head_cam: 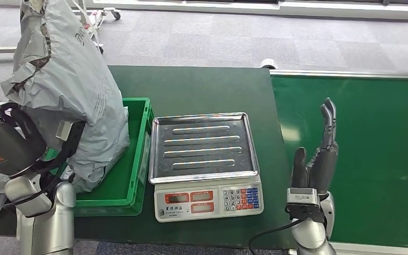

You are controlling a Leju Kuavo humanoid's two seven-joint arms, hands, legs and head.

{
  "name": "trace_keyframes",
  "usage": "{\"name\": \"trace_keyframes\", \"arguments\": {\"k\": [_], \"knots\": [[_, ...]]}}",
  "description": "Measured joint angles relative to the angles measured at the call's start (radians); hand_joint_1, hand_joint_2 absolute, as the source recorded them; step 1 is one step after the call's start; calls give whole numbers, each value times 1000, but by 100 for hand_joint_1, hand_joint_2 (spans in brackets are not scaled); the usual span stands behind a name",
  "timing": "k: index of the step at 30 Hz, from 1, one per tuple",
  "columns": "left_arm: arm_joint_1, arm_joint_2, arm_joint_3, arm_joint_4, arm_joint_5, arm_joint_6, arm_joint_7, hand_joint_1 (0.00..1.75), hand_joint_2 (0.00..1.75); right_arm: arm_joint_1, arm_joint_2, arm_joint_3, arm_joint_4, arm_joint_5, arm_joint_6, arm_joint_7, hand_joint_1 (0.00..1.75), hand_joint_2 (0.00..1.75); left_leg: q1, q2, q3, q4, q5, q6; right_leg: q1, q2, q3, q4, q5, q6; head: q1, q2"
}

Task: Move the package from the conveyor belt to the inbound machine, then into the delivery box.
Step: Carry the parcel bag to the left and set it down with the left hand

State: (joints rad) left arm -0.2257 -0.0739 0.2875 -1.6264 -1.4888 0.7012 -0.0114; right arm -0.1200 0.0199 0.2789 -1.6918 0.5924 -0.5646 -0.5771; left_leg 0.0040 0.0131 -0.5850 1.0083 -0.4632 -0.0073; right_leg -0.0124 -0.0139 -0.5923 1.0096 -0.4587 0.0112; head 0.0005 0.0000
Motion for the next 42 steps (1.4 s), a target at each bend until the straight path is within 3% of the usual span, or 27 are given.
{"name": "trace_keyframes", "arguments": {"k": [7,9,13,15,22,27,38,39,41,42], "knots": [[-1,1,3,-24,9,0,-49,175,175,0,0,0,0,-4,-4,-1,0,0,0,0,0,0,0,0,0,0,0,0,0,0,0,0],[-14,-16,30,-31,51,0,-188,175,175,0,-1,0,0,-7,-10,-3,0,0,0,-1,-1,0,0,0,0,-1,0,0,0,0,0,0],[-94,-106,235,-23,194,0,-643,175,175,1,-3,0,1,-13,-27,-8,0,0,0,0,0,0,0,0,0,-1,0,0,0,0,0,0],[-118,-134,334,-10,230,0,-710,175,175,3,-5,0,1,-14,-35,-10,0,0,0,2,1,0,0,0,0,1,0,0,1,-1,0,0],[-170,-167,499,35,352,0,-690,175,175,7,-8,0,1,-2,-33,7,0,0,0,2,0,0,0,-1,1,1,0,0,1,-1,0,0],[-168,-169,525,11,495,0,-689,175,175,13,-9,-1,1,3,-26,11,0,0,0,1,0,0,0,-1,1,1,0,0,1,-1,0,0],[-162,-179,549,-66,553,0,-689,175,175,18,-9,-2,1,5,-17,7,0,0,0,1,0,0,0,-1,1,1,0,0,1,-1,0,0],[-162,-179,552,-68,554,0,-689,168,175,18,-9,-2,1,6,-17,7,0,0,0,1,0,0,0,-1,1,1,0,0,1,-1,0,0],[-161,-181,556,-71,550,0,-689,124,175,19,-9,-2,0,8,-17,8,0,0,0,1,0,0,0,-1,1,1,0,0,1,-1,0,0],[-161,-182,558,-71,545,0,-689,88,175,20,-9,-3,-1,10,-17,8,0,44,0,1,0,0,0,-1,1,1,0,0,1,-1,0,0]]}}
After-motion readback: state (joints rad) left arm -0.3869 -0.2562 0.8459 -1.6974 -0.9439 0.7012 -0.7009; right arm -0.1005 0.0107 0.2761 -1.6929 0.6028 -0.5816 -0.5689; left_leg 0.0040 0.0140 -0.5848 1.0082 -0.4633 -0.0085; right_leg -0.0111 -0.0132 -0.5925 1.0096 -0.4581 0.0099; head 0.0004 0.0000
